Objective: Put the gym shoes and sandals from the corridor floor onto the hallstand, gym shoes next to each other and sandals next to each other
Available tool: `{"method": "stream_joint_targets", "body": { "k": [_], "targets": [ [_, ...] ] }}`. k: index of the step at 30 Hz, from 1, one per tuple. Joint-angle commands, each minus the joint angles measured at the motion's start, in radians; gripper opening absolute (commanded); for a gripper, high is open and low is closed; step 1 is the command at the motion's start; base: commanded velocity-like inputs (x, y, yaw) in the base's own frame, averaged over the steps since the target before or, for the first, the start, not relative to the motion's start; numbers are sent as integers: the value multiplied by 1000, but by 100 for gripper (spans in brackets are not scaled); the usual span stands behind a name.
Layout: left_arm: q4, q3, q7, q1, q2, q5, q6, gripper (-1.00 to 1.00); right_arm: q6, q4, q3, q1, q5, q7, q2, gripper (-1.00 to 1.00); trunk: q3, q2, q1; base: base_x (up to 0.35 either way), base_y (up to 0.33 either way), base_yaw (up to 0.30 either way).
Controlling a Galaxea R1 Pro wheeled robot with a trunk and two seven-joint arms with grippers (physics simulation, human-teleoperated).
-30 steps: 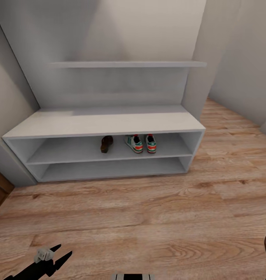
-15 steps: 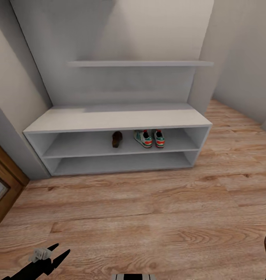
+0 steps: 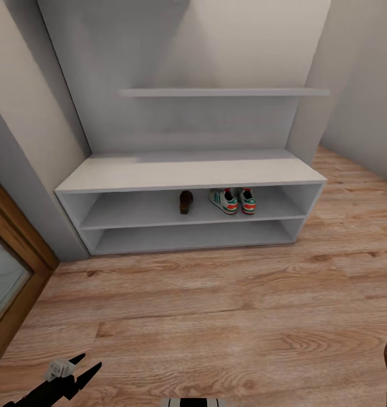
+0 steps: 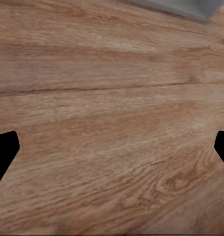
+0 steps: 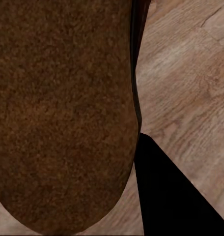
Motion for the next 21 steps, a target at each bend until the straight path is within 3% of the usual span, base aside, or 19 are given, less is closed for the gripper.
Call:
{"method": "stream_joint_targets", "body": {
  "k": [1,11,21],
  "targets": [
    [2,2,-3,-1,0,1,-6,100,-2,0,-8,-1,6,8,1,-100,-1,0,0,0,308,0],
    [2,2,-3,-1,0,1,-6,100,-2,0,-8,-1,6,9,1,-100,-1,0,0,0,308,3],
    [2,0,-3,-1,0,2,-6,100,-15,0,-8,-1,6,9,6,-100,-1,0,0,67,283,241]
  ]
}}
